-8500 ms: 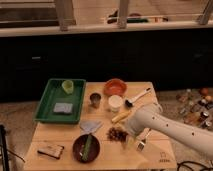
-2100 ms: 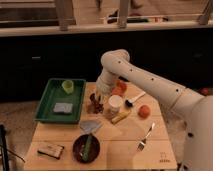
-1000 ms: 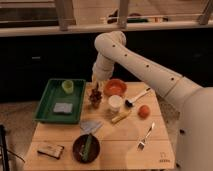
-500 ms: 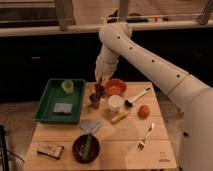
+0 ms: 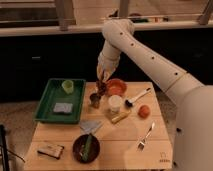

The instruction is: Place grapes in metal cup

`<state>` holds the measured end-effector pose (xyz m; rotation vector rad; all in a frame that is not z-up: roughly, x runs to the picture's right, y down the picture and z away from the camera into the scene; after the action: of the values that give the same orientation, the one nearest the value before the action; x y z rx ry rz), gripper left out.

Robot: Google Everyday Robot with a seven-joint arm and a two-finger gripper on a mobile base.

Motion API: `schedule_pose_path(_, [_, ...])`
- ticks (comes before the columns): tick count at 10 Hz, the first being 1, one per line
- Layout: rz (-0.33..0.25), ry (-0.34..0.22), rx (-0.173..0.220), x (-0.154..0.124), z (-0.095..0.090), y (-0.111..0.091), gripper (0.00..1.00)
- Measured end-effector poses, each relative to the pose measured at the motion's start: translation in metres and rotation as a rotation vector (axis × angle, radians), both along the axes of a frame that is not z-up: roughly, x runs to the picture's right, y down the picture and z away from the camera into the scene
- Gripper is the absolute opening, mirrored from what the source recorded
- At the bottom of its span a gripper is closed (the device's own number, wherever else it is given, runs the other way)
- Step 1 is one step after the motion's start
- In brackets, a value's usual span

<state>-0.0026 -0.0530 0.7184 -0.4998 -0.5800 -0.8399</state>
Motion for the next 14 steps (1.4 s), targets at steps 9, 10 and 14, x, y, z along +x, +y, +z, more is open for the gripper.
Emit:
schedule_pose_path(9, [-0.077, -0.038, -0.047, -0.053, 0.052, 0.009, 0.0])
schedule_pose_path(10, [-0.082, -0.038, -0.052, -0.056, 0.058, 0.01, 0.0])
schedule_pose_path(14, [-0.081, -0.037, -0.076, -0.059, 0.083, 0.014, 0.0])
